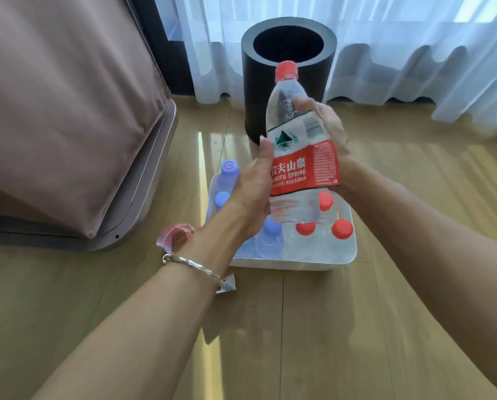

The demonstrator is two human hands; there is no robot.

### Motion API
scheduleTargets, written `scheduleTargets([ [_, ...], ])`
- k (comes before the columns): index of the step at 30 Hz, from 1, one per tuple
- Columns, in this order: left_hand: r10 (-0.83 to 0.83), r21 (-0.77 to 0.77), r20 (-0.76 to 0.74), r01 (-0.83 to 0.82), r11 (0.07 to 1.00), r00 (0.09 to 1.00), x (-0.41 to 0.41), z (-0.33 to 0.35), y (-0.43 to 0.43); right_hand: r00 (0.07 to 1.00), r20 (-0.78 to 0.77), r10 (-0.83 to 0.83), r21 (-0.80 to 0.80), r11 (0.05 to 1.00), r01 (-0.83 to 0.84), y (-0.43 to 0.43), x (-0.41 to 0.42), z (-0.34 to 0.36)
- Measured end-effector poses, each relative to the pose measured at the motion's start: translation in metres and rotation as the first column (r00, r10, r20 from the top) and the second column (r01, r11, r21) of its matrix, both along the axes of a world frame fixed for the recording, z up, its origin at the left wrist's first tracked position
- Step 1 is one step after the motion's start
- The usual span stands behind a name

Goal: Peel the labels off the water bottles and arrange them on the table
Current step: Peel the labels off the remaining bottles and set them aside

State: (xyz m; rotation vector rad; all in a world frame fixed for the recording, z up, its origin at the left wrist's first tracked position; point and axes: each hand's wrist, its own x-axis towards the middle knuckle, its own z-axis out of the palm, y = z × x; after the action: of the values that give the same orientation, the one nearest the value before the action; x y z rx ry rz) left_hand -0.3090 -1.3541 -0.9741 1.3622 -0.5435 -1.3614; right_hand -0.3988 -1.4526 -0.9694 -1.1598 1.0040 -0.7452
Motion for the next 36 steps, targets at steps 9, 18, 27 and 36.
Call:
scheduleTargets([
  [9, 0.31, -0.144, 0.337, -0.276, 0.95, 0.889, 0.008, 0.003, -0.009, 0.997, -0.081, 0.005, -0.044, 0.999, -0.009, 0.007, 0.011, -0.012],
  [18, 0.265, -0.108, -0.208, -0.291, 0.95, 0.942, 0.02, 0.009, -0.014, 0.879, 0.451, 0.154, 0.269, 0.916, -0.299, 0.003, -0.008, -0.012],
  [27, 0.368, -0.23, 0.0, -0.358, 0.905, 0.93, 0.041, 0.019, -0.009, 0.964, 0.158, 0.215, 0.078, 0.97, -0.229, 0.005, 0.029, 0.022],
  [36, 0.318, -0.05, -0.26, -0.342, 0.938, 0.912, 0.044, 0.005, -0.005, 0.891, 0.422, 0.165, 0.207, 0.94, -0.272, 0.01, 0.024, -0.012],
])
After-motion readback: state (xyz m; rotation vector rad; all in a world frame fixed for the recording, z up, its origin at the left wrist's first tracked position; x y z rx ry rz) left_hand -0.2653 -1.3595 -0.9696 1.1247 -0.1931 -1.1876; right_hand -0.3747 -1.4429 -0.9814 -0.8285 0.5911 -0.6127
